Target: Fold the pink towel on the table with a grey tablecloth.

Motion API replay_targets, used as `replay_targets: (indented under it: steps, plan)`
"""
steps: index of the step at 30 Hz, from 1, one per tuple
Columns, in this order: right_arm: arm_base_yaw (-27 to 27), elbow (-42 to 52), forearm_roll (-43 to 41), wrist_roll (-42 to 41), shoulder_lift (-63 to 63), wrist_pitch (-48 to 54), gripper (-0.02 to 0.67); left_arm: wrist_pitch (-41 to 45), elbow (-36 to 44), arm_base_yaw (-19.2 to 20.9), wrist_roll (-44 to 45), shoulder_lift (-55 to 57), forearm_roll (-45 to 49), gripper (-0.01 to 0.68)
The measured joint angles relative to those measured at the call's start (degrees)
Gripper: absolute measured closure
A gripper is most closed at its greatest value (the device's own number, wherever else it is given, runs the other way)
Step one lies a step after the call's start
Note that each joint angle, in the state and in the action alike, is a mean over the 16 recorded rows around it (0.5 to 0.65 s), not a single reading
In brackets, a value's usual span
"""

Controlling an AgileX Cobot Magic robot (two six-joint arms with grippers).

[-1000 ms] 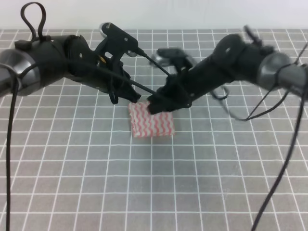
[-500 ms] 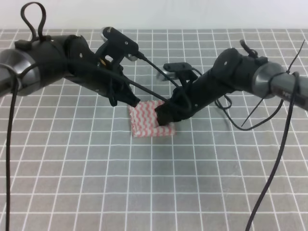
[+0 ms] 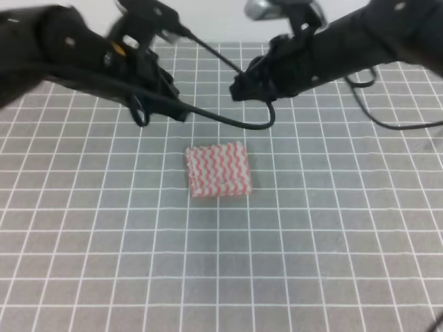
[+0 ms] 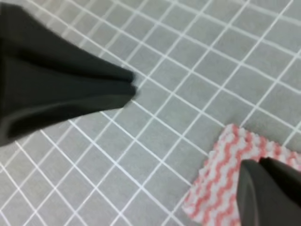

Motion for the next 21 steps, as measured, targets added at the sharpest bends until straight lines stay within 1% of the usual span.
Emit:
replay_targets:
  steps: [4, 14, 17, 21]
  plan:
    - [0.0, 8.1, 0.4, -0.1, -8.9, -5.1, 0.666, -0.7, 5.5, 0.0, -3.0, -8.6, 0.0, 0.672]
    - [0.2, 34.4, 2.7, -0.2, -36.7, -23.0, 0.666, -4.3, 23.6, 0.0, -11.7, -34.3, 0.1, 0.672]
    - [0.2, 40.3, 3.7, -0.2, -45.1, -26.8, 0.666, -3.5, 27.8, 0.0, -14.0, -41.1, 0.2, 0.672]
    - [0.3, 45.9, 4.8, -0.2, -54.7, -29.3, 0.666, -0.7, 32.1, 0.0, -16.2, -48.5, 0.2, 0.672]
